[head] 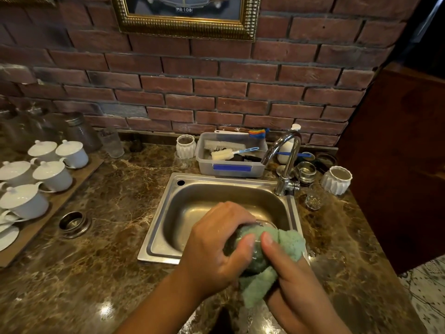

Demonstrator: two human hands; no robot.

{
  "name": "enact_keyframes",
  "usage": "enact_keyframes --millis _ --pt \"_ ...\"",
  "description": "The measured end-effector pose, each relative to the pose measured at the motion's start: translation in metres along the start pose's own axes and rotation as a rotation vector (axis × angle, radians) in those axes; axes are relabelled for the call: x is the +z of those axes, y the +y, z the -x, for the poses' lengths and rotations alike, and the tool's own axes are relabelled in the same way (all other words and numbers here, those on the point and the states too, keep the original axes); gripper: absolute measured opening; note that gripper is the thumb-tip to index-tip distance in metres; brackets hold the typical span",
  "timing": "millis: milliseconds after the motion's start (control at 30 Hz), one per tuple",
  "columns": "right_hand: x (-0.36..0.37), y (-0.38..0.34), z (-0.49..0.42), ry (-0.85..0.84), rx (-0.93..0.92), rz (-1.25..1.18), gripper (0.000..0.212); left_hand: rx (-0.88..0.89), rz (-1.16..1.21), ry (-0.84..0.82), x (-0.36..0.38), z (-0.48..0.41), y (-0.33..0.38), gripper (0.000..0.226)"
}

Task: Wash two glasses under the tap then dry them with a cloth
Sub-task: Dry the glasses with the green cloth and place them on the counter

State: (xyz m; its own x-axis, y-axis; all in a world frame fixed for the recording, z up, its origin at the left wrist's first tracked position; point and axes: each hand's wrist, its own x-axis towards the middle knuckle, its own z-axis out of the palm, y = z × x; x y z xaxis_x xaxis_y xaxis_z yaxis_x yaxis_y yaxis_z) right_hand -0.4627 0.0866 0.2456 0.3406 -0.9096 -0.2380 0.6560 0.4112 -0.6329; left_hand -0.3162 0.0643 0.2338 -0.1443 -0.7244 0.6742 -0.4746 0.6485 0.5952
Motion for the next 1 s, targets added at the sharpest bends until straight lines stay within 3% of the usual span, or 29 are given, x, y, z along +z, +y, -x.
enact_keyframes --millis 67,167,233,300,367,433,500,567,667,733,800,900,1000 --pt "-0.001 -0.001 -0.001 0.045 -0.174 0.306 0.053 -0.241 0.169 0.062 0.005 0.001 0.005 0.024" --pt "-0.003 -0.002 0.000 -0.006 -0.436 0.830 0.031 -0.706 0.594 0.160 0.011 -0.004 0.018 0.022" --pt "-0.016 0.000 -0.004 -0.085 -0.725 1.358 0.016 -1.072 0.899 0.194 0.007 -0.012 0.022 0.020" --pt "-0.031 0.005 -0.012 -0.148 -1.034 1.856 0.010 -1.374 1.082 0.105 -0.001 -0.017 0.024 0.030" --pt "-0.036 0.008 -0.015 -0.165 -1.147 1.917 0.008 -1.464 1.174 0.025 -0.006 -0.015 0.024 0.037" --pt "-0.031 0.007 -0.011 -0.146 -1.087 1.866 0.024 -1.432 1.173 0.076 -0.003 -0.013 0.026 0.035" --pt "-0.027 0.010 -0.005 -0.129 -0.891 1.746 0.032 -1.287 1.045 0.215 0.003 -0.012 0.028 0.028" --pt "-0.001 0.005 0.007 -0.029 -0.568 1.328 0.027 -1.000 0.803 0.284 0.006 -0.010 0.028 0.028" --pt "0.012 0.000 0.014 0.205 -0.289 0.658 0.036 -0.458 0.352 0.201 0.002 -0.004 0.024 0.023" --pt "0.013 -0.007 0.010 0.083 -0.067 0.245 0.062 -0.122 0.082 0.120 -0.002 -0.001 0.018 0.022" --pt "0.011 -0.013 0.008 -0.025 0.025 -0.001 0.071 0.063 -0.045 0.058 -0.003 -0.001 0.014 0.024" --pt "0.005 -0.013 0.003 -0.029 -0.025 0.114 0.052 -0.088 0.067 0.056 -0.001 0.000 0.013 0.024" --pt "0.002 -0.013 0.004 0.007 -0.283 0.615 0.029 -0.506 0.358 0.092 0.006 -0.003 0.027 0.019"
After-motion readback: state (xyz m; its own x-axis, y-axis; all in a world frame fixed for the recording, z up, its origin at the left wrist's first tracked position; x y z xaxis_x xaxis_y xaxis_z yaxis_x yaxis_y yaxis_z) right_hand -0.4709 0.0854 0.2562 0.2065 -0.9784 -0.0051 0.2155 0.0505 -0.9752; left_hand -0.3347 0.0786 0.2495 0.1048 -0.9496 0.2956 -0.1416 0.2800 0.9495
